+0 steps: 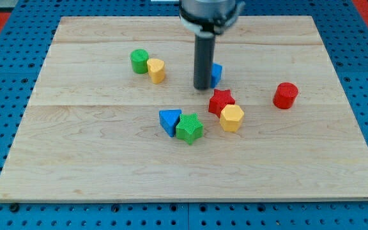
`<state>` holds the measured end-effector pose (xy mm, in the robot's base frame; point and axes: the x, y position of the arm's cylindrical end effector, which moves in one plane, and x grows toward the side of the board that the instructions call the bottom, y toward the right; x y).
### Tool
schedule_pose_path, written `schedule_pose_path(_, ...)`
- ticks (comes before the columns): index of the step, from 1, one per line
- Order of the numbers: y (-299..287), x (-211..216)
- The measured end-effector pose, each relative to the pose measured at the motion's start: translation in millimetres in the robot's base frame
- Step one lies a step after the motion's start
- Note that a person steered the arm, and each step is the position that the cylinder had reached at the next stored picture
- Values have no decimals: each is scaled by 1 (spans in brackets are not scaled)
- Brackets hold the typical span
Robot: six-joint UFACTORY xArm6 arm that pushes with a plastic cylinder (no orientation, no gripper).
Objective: Separate blue cube from red star
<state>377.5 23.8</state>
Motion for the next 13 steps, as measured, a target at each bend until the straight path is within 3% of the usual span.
schedule_pose_path(1, 17, -8)
schedule_pose_path(3, 51, -86)
schedule_pose_path(5, 81, -53)
schedule_pose_path(6, 121, -68)
schedule_pose_path(7, 124, -80)
schedule_pose_path(8, 160, -71)
schedule_pose_path(10, 156, -112)
schedule_pose_path(11, 123, -106)
schedule_pose_path(13, 123, -101)
